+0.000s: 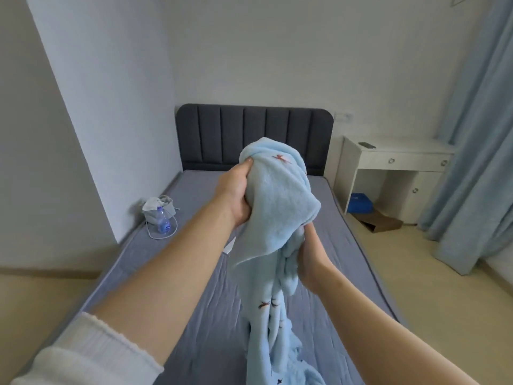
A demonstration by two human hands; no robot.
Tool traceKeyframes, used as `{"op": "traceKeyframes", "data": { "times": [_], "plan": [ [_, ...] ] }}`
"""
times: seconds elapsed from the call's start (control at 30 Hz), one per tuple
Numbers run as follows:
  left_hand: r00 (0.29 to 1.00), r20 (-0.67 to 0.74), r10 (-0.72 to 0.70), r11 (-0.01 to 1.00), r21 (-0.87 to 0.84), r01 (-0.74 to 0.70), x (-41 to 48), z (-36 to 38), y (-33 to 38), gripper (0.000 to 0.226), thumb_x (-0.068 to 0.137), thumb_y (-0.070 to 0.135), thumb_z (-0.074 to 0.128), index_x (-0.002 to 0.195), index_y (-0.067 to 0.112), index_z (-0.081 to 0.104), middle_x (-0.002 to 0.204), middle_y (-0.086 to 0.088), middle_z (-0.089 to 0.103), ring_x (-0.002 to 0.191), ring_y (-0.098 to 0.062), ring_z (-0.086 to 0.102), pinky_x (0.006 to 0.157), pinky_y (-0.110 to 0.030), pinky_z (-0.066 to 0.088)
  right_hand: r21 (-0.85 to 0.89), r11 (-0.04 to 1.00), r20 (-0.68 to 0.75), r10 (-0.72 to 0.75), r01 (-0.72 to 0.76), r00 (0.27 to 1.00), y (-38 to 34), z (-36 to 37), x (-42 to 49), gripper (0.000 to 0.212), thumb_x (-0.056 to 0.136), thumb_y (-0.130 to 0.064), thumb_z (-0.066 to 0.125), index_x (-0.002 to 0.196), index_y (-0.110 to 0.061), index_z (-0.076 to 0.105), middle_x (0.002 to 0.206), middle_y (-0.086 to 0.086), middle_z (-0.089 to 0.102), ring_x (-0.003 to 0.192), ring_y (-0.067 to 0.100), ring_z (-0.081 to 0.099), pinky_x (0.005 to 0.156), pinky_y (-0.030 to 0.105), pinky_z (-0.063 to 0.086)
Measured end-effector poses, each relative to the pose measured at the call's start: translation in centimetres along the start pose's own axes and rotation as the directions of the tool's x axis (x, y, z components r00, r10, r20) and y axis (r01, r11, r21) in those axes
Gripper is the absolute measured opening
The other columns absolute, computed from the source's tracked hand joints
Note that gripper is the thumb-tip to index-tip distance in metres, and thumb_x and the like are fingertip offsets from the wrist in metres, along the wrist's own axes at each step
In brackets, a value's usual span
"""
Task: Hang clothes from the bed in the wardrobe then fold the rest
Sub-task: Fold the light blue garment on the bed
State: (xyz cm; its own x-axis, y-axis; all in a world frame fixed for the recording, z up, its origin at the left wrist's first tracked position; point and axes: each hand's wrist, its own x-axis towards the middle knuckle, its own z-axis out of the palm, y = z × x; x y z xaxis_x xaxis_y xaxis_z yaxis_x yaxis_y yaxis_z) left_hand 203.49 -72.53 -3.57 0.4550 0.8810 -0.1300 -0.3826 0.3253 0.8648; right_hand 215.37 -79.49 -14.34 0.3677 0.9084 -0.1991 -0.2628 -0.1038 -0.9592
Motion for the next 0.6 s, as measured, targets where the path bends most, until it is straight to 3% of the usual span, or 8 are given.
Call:
{"op": "traceKeyframes", "data": {
  "times": [0.1,0.2,0.3,0.33,0.4,0.43,0.5,0.6],
  "plan": [
    [0.999,0.015,0.051,0.988,0.144,-0.053,-0.3,0.3,-0.8,0.025,0.093,0.031,0.05,0.084,0.016,0.067,0.072,-0.002,0.071,0.072,-0.018,0.066,0.063,-0.028,0.051,-0.123,0.981,0.046,-0.142,0.147,0.989,-0.6,1.1,0.4,0.018,0.091,-0.023,0.045,0.099,-0.021,0.061,0.092,-0.001,0.067,0.087,0.018,0.063,0.081,0.035,0.053],
    [0.989,-0.035,0.143,0.958,0.258,-0.13,-0.3,-1.1,-1.9,0.022,0.096,0.024,0.045,0.097,0.015,0.066,0.081,-0.002,0.071,0.079,-0.019,0.066,0.069,-0.029,0.052,-0.258,0.951,0.065,-0.158,0.169,0.985,-2.0,1.8,-0.3,0.019,0.088,-0.02,0.05,0.069,-0.021,0.052,0.05,-0.011,0.057,0.055,0.011,0.054,0.047,0.02,0.047],
    [0.974,0.219,0.064,0.979,0.173,-0.104,-1.0,-3.5,-2.8,0.025,0.09,0.027,0.058,0.115,0.025,0.055,0.093,0.002,0.072,0.083,-0.015,0.069,0.065,-0.028,0.055,-0.084,0.977,0.0,-0.199,0.198,0.98,-3.4,1.4,-0.8,0.008,0.082,-0.024,0.056,0.076,-0.022,0.062,0.061,-0.005,0.069,0.06,0.011,0.066,0.051,0.027,0.052],
    [0.952,0.306,0.025,0.96,0.259,-0.109,-1.3,-4.3,-3.4,0.041,0.081,0.029,0.068,0.116,0.036,0.048,0.102,0.006,0.07,0.089,-0.013,0.068,0.066,-0.029,0.055,0.0,0.968,-0.018,-0.25,0.25,0.968,-4.1,1.6,-1.0,0.007,0.081,-0.022,0.058,0.081,-0.023,0.064,0.072,-0.001,0.071,0.068,0.014,0.069,0.057,0.031,0.055],
    [0.927,0.372,-0.054,0.786,0.588,-0.19,-1.8,-4.9,-4.7,0.075,0.065,0.028,0.08,0.118,0.053,0.032,0.118,0.016,0.056,0.104,-0.006,0.061,0.068,-0.023,0.054,0.041,0.94,-0.018,-0.338,0.338,0.941,-5.8,2.4,-0.9,0.006,0.084,-0.021,0.059,0.089,-0.022,0.063,0.085,0.004,0.071,0.078,0.017,0.069,0.063,0.034,0.057],
    [0.921,0.387,-0.048,0.681,0.687,-0.253,-1.8,-5.1,-5.3,0.086,0.065,0.022,0.08,0.125,0.05,0.026,0.123,0.017,0.051,0.108,-0.002,0.055,0.07,-0.017,0.052,0.017,0.93,-0.004,-0.367,0.367,0.93,-6.6,3.0,-1.2,0.006,0.085,-0.022,0.06,0.09,-0.021,0.062,0.086,0.004,0.07,0.076,0.013,0.069,0.062,0.03,0.056],
    [0.913,0.407,0.036,0.646,0.688,-0.332,-1.5,-5.3,-6.0,0.069,0.076,0.006,0.072,0.131,0.031,0.038,0.119,0.011,0.055,0.101,0.003,0.055,0.07,-0.013,0.049,0.017,0.927,0.023,-0.376,0.375,0.926,-7.4,3.6,-1.2,0.011,0.087,-0.025,0.06,0.096,-0.018,0.061,0.09,0.004,0.069,0.075,0.008,0.069,0.06,0.024,0.054],
    [0.971,0.156,0.178,0.792,0.563,-0.236,-1.4,-4.8,-4.7,0.027,0.086,-0.002,0.055,0.097,0.022,0.061,0.088,0.001,0.066,0.074,-0.007,0.061,0.062,-0.019,0.052,0.23,0.928,0.044,-0.311,0.294,0.949,-6.8,2.4,-0.8,0.042,0.093,-0.028,0.055,0.131,-0.017,0.044,0.117,0.006,0.061,0.1,0.016,0.064,0.081,0.031,0.052]
  ]
}}
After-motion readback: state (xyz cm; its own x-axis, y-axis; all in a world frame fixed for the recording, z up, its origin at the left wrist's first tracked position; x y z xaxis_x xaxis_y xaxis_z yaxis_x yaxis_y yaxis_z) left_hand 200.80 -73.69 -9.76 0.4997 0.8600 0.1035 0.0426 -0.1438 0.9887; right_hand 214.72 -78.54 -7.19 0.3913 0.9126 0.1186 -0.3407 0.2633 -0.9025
